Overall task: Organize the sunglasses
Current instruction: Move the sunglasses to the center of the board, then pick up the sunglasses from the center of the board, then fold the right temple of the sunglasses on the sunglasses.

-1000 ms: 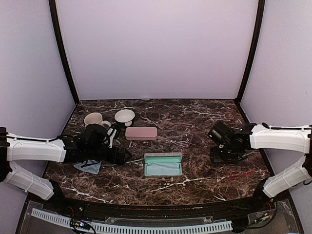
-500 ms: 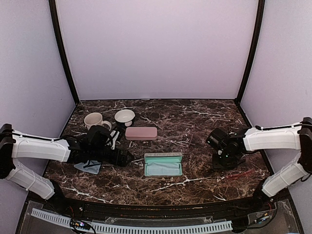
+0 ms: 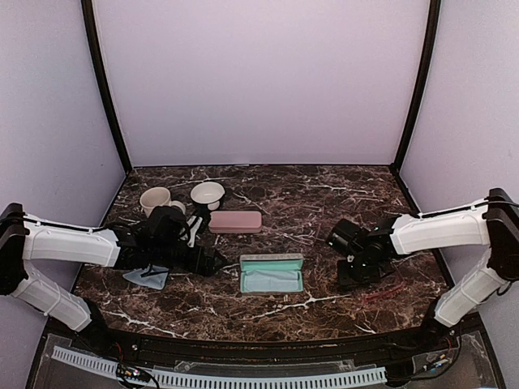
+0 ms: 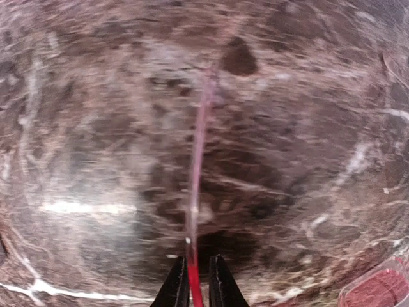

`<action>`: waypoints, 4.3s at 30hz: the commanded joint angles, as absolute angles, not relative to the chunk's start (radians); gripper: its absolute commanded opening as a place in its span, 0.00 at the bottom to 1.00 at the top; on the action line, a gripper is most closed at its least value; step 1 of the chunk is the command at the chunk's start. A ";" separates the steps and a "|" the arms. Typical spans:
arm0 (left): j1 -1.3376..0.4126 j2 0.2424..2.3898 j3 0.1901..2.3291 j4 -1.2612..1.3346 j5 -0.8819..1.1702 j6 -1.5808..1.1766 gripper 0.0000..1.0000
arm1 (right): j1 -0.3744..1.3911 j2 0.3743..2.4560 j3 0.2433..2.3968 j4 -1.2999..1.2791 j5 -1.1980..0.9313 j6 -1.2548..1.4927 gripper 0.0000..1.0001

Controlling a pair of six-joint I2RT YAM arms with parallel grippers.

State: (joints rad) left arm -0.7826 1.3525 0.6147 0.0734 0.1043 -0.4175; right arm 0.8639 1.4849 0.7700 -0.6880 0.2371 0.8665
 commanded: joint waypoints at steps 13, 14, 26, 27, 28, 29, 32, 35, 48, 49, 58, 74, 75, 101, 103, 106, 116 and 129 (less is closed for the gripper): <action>-0.778 1.317 0.599 0.090 0.141 -0.393 0.88 | 0.970 1.653 0.988 -0.606 0.221 0.934 0.43; -0.778 1.315 0.598 0.093 0.140 -0.392 0.88 | 0.965 1.641 0.990 -0.625 0.232 0.930 0.48; -0.778 1.375 0.631 0.097 0.145 -0.367 0.88 | 0.777 1.372 0.858 -0.743 0.293 0.860 0.60; -0.778 1.379 0.634 0.095 0.146 -0.366 0.88 | 0.753 1.359 0.846 -0.750 0.297 0.852 0.60; -0.778 1.383 0.638 0.092 0.146 -0.364 0.88 | 0.724 1.348 0.830 -0.759 0.304 0.846 0.60; -0.778 1.386 0.643 0.089 0.147 -0.364 0.88 | 0.703 1.338 0.823 -0.764 0.311 0.839 0.59; -0.778 1.391 0.652 0.086 0.150 -0.361 0.88 | 0.639 1.319 0.790 -0.775 0.323 0.820 0.58; -0.778 1.392 0.657 0.082 0.148 -0.360 0.88 | 0.594 1.302 0.773 -0.775 0.323 0.802 0.57; -0.778 1.394 0.652 0.090 0.151 -0.362 0.88 | 0.563 1.349 0.703 -0.703 0.240 0.759 0.37; -0.778 1.392 0.652 0.088 0.149 -0.362 0.88 | 0.563 1.344 0.697 -0.701 0.234 0.759 0.33; -0.778 1.391 0.643 0.099 0.159 -0.374 0.88 | 0.563 1.327 0.668 -0.684 0.211 0.743 0.17; -0.778 1.370 0.672 0.086 0.147 -0.376 0.87 | 0.569 1.285 0.738 -0.736 0.225 0.705 0.00; -0.779 1.362 0.672 0.091 0.149 -0.373 0.87 | 0.571 1.281 0.759 -0.752 0.236 0.701 0.00; -0.899 1.214 0.744 0.318 0.167 -0.449 0.85 | 0.910 1.409 1.146 -0.570 0.297 0.502 0.00; -0.900 1.224 0.747 0.337 0.167 -0.477 0.86 | 0.932 1.437 1.182 -0.543 0.288 0.490 0.00; -0.899 1.249 0.762 0.344 0.159 -0.513 0.85 | 0.957 1.472 1.209 -0.515 0.279 0.475 0.00; -0.899 1.312 0.795 0.356 0.133 -0.567 0.61 | 0.995 1.517 1.226 -0.454 0.264 0.462 0.00; -0.900 1.311 0.776 0.356 0.156 -0.625 0.51 | 0.999 1.516 1.205 -0.440 0.286 0.456 0.00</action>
State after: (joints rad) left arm -0.8997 1.3472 0.7830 0.3401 0.1600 -0.5957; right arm 0.9897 1.5150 1.2022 -0.4835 0.2699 0.4644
